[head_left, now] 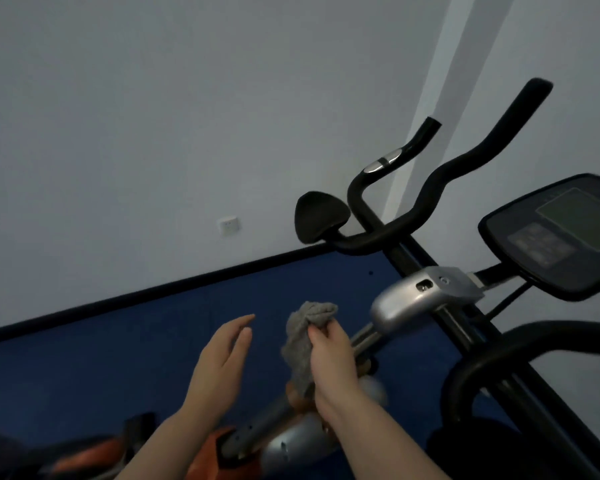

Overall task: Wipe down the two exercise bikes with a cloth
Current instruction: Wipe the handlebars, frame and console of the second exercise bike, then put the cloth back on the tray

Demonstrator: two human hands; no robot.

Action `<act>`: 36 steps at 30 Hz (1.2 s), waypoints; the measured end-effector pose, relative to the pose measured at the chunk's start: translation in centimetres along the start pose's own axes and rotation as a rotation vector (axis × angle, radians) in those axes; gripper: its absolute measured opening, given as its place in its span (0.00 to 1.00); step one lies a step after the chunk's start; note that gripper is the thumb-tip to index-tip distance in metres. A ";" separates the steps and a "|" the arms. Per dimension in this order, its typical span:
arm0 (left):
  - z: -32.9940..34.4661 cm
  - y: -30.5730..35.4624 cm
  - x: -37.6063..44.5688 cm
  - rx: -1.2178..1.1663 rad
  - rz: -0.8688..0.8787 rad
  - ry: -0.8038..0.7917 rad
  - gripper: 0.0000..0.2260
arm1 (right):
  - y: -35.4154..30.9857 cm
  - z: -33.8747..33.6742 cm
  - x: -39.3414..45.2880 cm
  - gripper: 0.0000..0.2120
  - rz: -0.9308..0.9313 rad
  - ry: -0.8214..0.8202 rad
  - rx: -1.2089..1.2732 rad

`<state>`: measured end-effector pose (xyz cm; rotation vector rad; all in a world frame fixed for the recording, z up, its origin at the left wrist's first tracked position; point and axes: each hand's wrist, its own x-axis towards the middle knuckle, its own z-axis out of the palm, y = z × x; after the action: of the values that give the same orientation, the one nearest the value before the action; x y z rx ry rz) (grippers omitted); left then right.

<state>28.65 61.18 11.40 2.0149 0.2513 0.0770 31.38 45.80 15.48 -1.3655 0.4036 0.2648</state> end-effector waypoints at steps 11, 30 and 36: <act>2.4 -6.8 -7.9 0.278 -0.051 -0.437 0.07 | 11.9 -6.4 -9.9 0.10 -0.167 -0.032 -0.968; 29.4 3.5 -31.1 0.495 0.444 -1.292 0.07 | 20.1 -34.9 -34.8 0.08 0.276 0.758 -0.805; 37.0 7.1 -38.8 0.464 0.344 -1.341 0.07 | 20.7 -45.8 -39.3 0.08 0.330 0.802 -0.802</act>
<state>-2.09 17.36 3.52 2.0874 -0.9954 -1.1624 -18.30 6.77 6.94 -2.1772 1.2970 0.1346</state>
